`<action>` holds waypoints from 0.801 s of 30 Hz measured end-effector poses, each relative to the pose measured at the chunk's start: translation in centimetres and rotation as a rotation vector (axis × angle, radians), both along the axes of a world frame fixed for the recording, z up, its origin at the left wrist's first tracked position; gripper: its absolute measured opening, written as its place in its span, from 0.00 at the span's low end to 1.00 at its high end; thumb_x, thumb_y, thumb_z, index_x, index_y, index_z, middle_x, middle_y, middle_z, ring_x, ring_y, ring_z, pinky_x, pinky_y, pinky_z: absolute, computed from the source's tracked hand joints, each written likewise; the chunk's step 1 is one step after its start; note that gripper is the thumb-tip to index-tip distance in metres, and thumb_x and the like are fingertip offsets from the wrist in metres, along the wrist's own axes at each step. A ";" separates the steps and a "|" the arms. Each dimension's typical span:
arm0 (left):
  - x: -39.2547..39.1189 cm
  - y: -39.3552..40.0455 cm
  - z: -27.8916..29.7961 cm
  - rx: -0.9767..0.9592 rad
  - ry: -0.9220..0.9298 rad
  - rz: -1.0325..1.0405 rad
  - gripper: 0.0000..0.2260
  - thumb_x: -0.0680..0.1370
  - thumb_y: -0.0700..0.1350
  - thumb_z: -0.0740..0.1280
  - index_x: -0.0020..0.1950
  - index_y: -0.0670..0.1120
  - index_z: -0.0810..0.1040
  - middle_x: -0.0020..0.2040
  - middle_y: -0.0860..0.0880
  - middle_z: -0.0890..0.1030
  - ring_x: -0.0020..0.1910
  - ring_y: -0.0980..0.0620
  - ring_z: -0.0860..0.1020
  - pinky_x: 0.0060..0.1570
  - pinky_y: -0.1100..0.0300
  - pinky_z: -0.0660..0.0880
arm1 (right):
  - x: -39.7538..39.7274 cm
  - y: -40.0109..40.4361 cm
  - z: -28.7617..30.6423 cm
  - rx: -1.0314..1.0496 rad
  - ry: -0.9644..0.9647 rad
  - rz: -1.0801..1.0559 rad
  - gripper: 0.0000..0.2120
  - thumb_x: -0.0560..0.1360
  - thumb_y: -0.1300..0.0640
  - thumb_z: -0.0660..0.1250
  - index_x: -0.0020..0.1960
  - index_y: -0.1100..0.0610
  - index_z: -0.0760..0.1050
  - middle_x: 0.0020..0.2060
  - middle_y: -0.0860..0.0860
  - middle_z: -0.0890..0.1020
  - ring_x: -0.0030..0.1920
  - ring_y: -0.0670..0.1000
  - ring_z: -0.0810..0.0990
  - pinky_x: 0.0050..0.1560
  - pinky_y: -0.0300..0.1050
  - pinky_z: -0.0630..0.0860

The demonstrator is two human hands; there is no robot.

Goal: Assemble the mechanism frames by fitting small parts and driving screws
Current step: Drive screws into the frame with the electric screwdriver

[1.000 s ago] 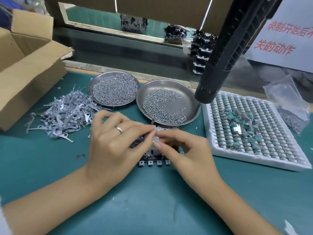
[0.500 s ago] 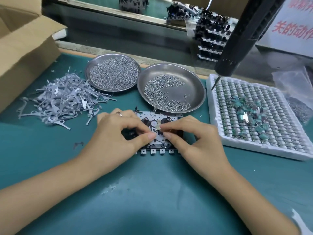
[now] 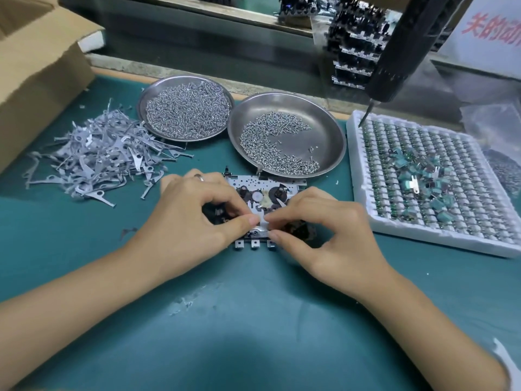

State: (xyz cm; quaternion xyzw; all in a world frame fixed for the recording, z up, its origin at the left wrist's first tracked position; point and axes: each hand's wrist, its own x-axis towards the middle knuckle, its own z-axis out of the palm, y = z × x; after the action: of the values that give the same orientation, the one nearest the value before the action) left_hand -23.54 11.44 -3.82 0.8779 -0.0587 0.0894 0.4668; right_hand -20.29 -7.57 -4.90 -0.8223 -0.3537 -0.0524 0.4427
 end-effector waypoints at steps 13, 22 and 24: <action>0.2 0.4 -0.3 0.007 -0.006 -0.047 0.09 0.62 0.60 0.71 0.38 0.58 0.82 0.37 0.59 0.79 0.40 0.55 0.75 0.49 0.54 0.68 | -1.1 0.7 -1.8 -0.054 -0.299 -0.138 0.01 0.70 0.67 0.71 0.40 0.64 0.82 0.39 0.55 0.79 0.40 0.54 0.77 0.43 0.41 0.73; 0.7 1.0 -0.5 -0.044 0.025 -0.102 0.03 0.65 0.46 0.77 0.33 0.52 0.84 0.35 0.56 0.79 0.35 0.57 0.76 0.39 0.73 0.67 | -0.5 0.4 -0.8 0.191 0.008 -0.146 0.06 0.74 0.64 0.67 0.42 0.63 0.82 0.40 0.52 0.81 0.42 0.48 0.79 0.45 0.39 0.74; 0.7 1.0 -0.5 -0.041 0.018 -0.107 0.03 0.65 0.50 0.76 0.33 0.53 0.84 0.35 0.57 0.79 0.36 0.56 0.76 0.40 0.71 0.68 | -0.4 0.5 -0.8 0.211 0.017 -0.170 0.05 0.75 0.64 0.67 0.43 0.62 0.82 0.40 0.51 0.81 0.43 0.47 0.79 0.46 0.37 0.73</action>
State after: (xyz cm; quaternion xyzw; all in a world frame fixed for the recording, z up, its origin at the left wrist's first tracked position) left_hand -22.88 12.42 -4.36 0.8645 -0.0995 0.0575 0.4894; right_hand -20.71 -7.11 -5.67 -0.7984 -0.2715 -0.1200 0.5238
